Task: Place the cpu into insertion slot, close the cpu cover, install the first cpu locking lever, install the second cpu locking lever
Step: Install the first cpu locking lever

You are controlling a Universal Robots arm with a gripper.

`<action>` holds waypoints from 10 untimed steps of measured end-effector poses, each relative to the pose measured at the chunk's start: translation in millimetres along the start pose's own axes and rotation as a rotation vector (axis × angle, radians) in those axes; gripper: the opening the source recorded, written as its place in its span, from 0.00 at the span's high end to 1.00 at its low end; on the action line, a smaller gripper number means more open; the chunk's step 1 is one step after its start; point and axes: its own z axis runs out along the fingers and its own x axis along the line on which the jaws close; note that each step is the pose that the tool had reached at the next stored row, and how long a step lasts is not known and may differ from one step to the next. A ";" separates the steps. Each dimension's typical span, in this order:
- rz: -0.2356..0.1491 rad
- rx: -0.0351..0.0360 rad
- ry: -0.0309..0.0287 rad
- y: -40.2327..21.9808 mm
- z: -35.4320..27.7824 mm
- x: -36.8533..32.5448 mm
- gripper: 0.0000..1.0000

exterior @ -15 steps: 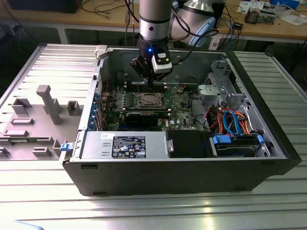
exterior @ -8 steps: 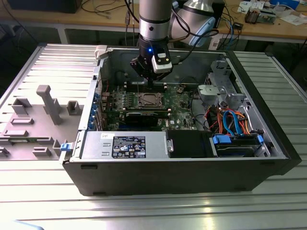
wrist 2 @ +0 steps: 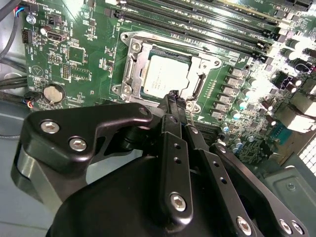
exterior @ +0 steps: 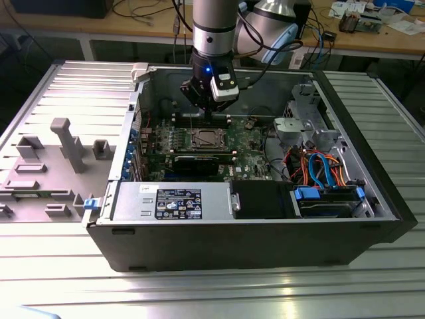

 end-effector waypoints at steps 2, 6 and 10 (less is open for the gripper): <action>-0.009 -0.0001 0.0002 0.0 0.0 0.0 0.89; -0.012 -0.0001 0.0003 0.0 0.0 0.0 0.89; -0.024 -0.0001 0.0006 0.0 0.0 0.1 0.89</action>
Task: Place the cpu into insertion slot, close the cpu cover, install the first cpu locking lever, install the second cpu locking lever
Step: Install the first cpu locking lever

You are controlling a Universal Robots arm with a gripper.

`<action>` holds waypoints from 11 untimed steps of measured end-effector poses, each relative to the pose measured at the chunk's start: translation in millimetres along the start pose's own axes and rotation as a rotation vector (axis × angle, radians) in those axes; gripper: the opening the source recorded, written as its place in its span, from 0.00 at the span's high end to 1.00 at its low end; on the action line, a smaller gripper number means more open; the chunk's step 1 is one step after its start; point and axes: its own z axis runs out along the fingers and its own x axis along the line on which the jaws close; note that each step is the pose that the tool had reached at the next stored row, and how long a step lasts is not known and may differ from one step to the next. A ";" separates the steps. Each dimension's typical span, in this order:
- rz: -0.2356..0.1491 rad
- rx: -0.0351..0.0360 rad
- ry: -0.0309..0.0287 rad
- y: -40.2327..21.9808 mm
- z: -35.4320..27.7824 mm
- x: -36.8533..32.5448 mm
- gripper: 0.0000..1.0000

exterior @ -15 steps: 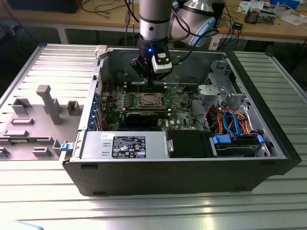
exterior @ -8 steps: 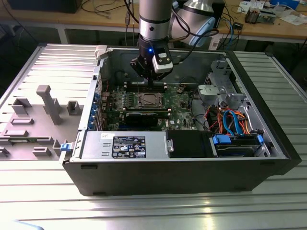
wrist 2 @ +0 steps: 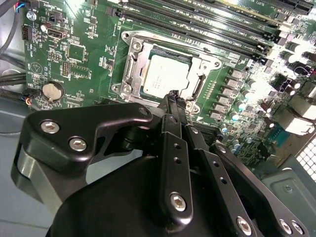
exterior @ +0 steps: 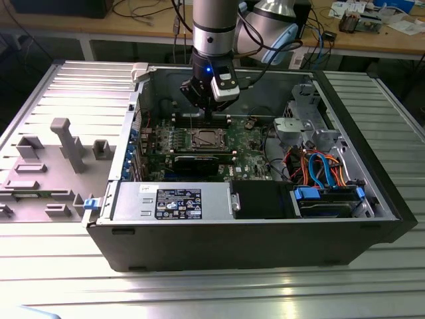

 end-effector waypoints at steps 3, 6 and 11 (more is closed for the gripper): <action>-0.047 -0.0001 0.0010 0.0 0.0 0.1 0.89; -0.083 -0.0003 0.0017 -0.1 0.1 0.1 0.89; -0.089 -0.0014 -0.0038 -1.4 0.1 6.1 0.89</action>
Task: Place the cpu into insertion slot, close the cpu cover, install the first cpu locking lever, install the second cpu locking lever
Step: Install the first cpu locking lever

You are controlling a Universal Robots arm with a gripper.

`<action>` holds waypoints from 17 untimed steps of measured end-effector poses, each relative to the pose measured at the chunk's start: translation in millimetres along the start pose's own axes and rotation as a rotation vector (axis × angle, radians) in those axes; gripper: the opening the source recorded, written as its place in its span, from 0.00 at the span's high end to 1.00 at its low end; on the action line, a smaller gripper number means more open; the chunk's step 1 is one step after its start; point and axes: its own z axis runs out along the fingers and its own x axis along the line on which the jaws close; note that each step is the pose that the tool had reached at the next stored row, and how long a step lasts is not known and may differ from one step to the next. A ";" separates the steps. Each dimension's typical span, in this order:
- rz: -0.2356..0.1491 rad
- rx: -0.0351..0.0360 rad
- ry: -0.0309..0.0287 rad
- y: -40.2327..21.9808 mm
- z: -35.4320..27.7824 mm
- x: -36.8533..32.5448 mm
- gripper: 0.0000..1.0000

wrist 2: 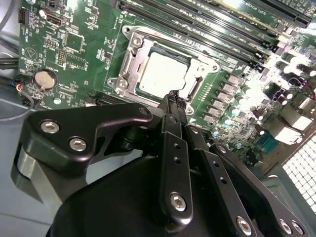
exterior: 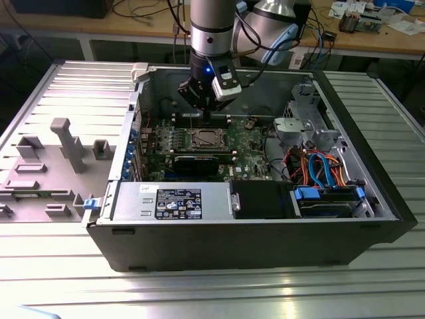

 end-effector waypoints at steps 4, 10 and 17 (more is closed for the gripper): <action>-0.001 -0.0026 -0.0153 -0.6 0.6 4.6 0.89; -0.080 -0.0044 -0.0141 -0.6 0.9 4.7 0.89; -0.121 -0.0059 -0.0130 -1.8 0.8 14.0 0.89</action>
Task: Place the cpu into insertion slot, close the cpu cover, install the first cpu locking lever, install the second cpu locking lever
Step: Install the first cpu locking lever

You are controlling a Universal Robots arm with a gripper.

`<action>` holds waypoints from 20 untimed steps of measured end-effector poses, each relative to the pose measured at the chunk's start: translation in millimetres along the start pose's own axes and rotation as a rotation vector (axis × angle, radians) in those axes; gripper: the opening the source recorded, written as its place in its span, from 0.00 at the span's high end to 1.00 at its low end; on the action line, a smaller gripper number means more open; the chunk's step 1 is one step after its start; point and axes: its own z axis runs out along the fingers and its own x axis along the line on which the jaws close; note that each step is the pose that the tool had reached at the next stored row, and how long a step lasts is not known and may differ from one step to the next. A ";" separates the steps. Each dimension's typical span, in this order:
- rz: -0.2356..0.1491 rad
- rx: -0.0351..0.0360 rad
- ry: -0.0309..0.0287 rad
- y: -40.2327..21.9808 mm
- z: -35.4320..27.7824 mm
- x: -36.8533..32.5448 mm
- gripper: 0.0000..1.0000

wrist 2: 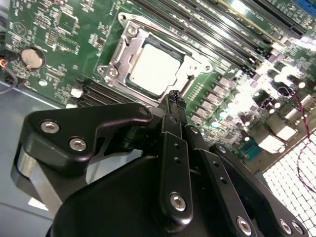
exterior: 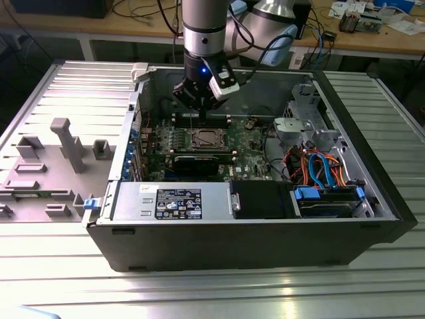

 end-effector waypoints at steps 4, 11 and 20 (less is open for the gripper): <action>-0.030 -0.0007 0.0009 0.0 0.0 5.1 0.89; -0.082 -0.0021 0.0022 0.0 0.3 5.2 0.89; -0.082 -0.0021 0.0022 0.0 0.3 5.2 0.89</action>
